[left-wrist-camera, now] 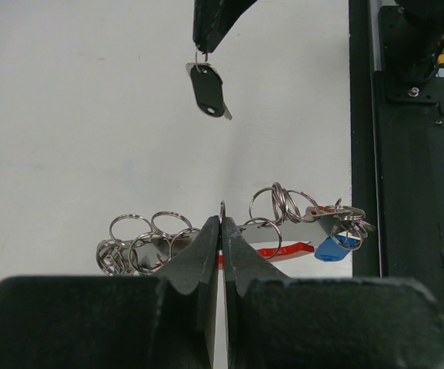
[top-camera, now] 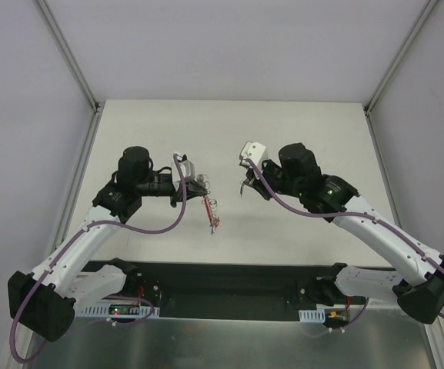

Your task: Put the keys on the keyring

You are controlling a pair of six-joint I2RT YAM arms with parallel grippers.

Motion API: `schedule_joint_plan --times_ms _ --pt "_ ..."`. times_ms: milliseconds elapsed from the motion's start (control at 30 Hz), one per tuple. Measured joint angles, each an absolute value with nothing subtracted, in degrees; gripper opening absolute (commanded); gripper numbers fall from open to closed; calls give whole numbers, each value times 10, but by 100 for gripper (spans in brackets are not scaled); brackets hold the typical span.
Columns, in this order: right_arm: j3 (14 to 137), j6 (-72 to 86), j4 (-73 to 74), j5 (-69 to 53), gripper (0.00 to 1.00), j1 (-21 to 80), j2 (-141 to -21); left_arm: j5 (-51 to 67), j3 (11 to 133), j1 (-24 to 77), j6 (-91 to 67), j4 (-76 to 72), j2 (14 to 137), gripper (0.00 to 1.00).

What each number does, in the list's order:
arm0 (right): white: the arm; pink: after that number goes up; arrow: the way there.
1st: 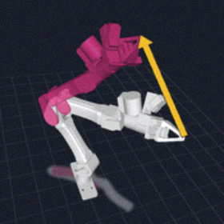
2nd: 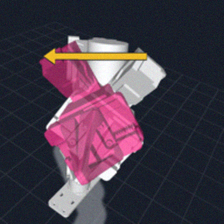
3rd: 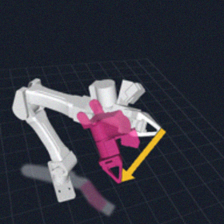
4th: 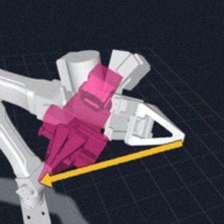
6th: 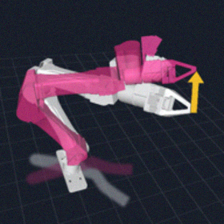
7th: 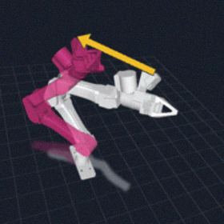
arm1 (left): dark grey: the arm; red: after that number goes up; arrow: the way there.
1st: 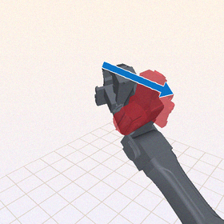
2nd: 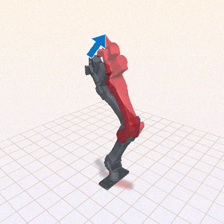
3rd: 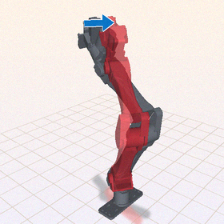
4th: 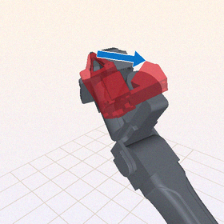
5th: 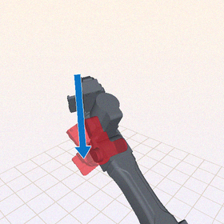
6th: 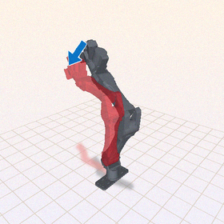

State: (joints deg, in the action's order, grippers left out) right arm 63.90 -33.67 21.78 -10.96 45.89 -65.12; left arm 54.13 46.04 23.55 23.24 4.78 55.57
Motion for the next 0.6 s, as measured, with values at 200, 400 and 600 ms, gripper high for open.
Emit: schedule_joint_plan --times_ms 200,400,600 --pt "669 -366 247 -124 1 459 -651 550 500 280 257 48 591 0" --pt "694 -391 277 -143 1 459 -651 533 529 324 281 48 611 0" --pt "711 -403 296 -160 1 460 -651 508 546 350 295 45 620 0"
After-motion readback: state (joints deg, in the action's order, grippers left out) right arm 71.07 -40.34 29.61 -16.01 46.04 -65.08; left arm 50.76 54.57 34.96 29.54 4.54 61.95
